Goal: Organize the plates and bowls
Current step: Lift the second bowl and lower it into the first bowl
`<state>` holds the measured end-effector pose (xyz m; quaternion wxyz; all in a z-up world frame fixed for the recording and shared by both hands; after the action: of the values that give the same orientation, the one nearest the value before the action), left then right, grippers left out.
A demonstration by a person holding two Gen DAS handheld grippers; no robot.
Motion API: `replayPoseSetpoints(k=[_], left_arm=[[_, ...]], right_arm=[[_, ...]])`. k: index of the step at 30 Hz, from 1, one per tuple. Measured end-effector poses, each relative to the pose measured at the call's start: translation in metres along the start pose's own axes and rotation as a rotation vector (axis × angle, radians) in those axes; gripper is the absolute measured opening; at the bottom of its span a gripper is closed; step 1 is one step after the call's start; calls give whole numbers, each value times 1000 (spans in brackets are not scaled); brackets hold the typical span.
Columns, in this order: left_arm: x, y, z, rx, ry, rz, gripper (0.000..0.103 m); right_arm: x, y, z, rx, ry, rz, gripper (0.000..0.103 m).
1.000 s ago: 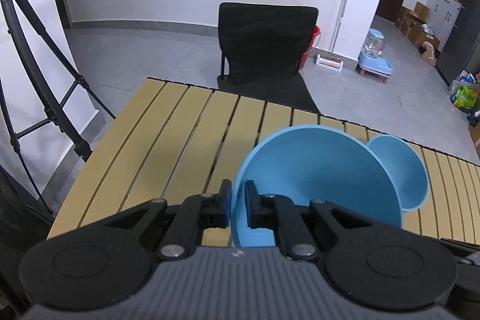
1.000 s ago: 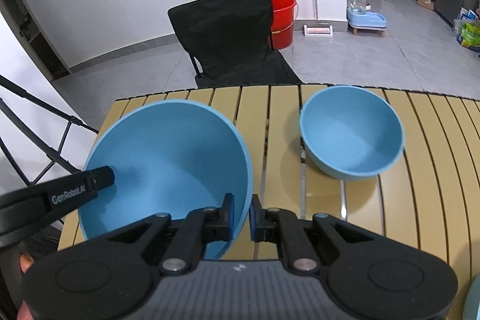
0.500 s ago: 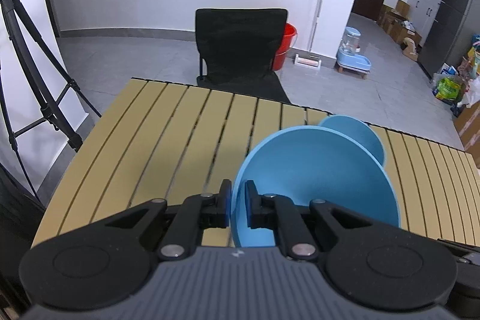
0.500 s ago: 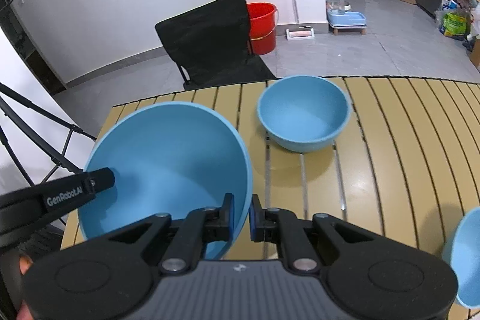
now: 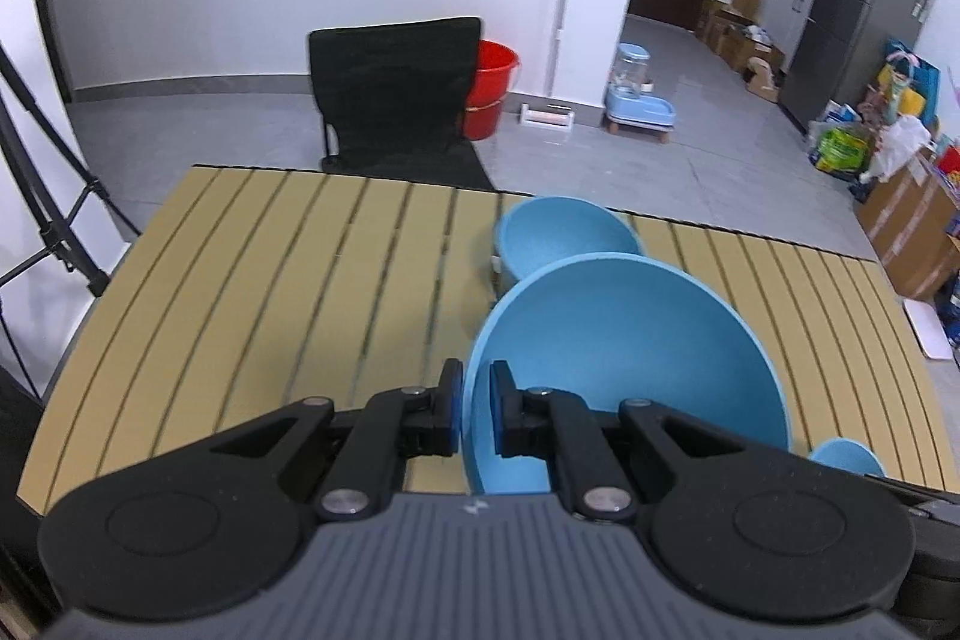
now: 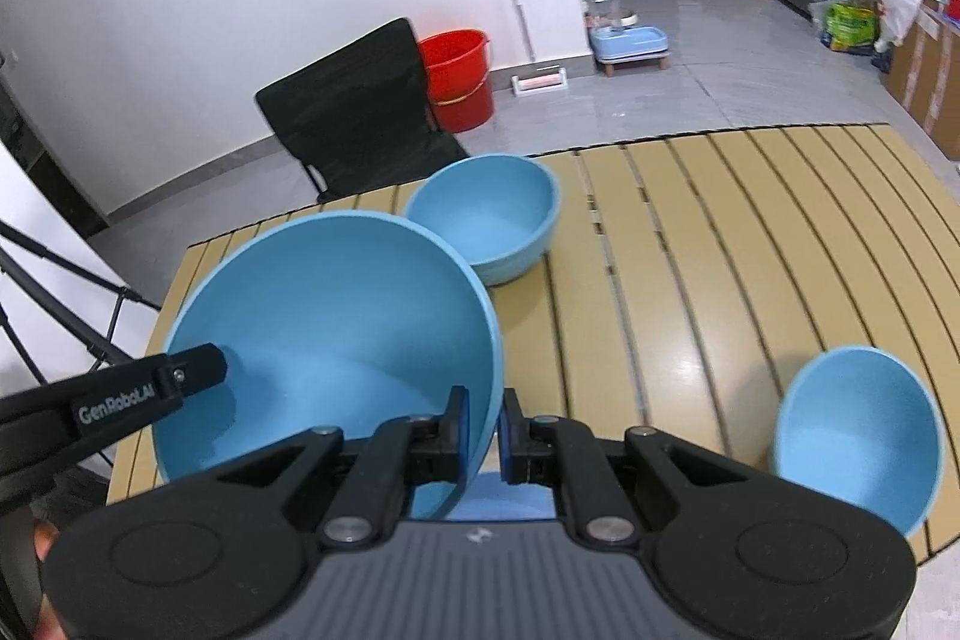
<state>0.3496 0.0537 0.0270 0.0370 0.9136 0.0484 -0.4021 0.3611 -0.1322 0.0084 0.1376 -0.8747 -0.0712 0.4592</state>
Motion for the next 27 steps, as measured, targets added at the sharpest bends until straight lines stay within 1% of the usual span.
replayPoseSetpoints(k=[13, 27], left_arm=[[-7, 97, 21, 90, -10, 75, 10], [0, 178, 39, 163, -26, 139, 10]], right_arm=[[-43, 98, 5, 94, 48, 51, 9], [-60, 188, 9, 172, 78, 102, 9]])
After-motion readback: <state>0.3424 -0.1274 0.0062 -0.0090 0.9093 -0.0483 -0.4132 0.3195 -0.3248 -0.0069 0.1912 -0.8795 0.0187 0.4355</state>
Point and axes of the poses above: each gripper's, at about its wrist camera, not at the fingertips, and x roughly the way its jaws point, y to its right, z to its underside, the point moved 1 cm from there along x, roughly the way its jaws point, and after that the axes turned 5 degrees about x, right-handed, at the moved point
